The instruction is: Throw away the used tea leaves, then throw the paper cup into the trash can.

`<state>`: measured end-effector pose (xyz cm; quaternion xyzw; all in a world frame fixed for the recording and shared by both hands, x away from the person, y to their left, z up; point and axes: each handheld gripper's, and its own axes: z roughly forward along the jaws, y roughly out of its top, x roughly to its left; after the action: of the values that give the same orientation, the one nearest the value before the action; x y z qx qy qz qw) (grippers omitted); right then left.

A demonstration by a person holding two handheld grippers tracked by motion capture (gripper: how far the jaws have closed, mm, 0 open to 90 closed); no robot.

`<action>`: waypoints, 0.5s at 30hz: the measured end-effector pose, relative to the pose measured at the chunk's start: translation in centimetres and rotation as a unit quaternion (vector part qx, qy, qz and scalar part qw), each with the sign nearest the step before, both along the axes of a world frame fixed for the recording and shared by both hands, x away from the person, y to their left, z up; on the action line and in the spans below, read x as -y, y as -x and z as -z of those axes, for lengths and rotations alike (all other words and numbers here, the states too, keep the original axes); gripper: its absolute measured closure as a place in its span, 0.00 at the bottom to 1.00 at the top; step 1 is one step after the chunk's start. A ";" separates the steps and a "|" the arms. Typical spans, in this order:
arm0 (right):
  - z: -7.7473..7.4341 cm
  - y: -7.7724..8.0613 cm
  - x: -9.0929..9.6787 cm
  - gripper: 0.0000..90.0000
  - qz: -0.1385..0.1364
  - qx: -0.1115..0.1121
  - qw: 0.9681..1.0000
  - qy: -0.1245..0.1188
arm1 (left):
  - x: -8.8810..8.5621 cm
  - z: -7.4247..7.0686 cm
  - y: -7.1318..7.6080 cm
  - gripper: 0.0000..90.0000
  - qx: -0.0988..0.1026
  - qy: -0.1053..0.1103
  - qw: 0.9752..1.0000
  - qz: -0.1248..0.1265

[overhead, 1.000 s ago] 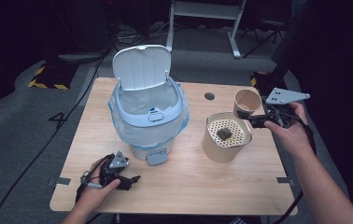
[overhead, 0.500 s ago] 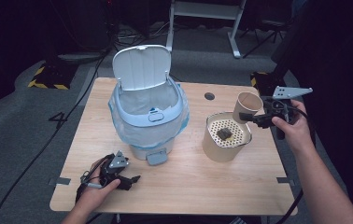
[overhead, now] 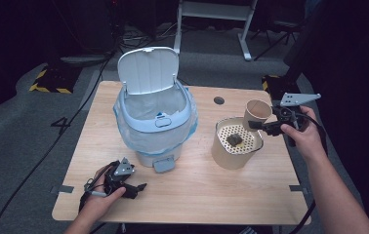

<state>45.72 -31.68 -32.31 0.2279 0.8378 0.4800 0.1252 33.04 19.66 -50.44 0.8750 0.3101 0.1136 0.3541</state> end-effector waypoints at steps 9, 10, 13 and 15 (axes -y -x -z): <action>-0.4 0.3 -0.8 0.35 -0.023 0.001 1.000 0.008 | 0.0 0.0 0.0 0.17 0.000 0.000 1.000 0.000; -0.5 0.4 -1.0 0.35 -0.025 0.001 1.000 0.007 | 0.0 0.0 0.0 0.17 0.000 0.000 1.000 0.000; -1.0 0.5 -1.6 0.34 -0.033 0.009 0.999 0.007 | 0.0 0.0 0.0 0.17 0.000 0.000 1.000 0.000; -1.5 0.5 -2.0 0.34 -0.040 0.015 0.999 0.001 | 0.0 0.0 0.0 0.17 0.000 0.000 1.000 0.000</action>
<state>45.18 -29.69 -30.85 0.1870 0.8445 0.4876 0.1185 33.04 19.66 -50.44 0.8750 0.3100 0.1135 0.3541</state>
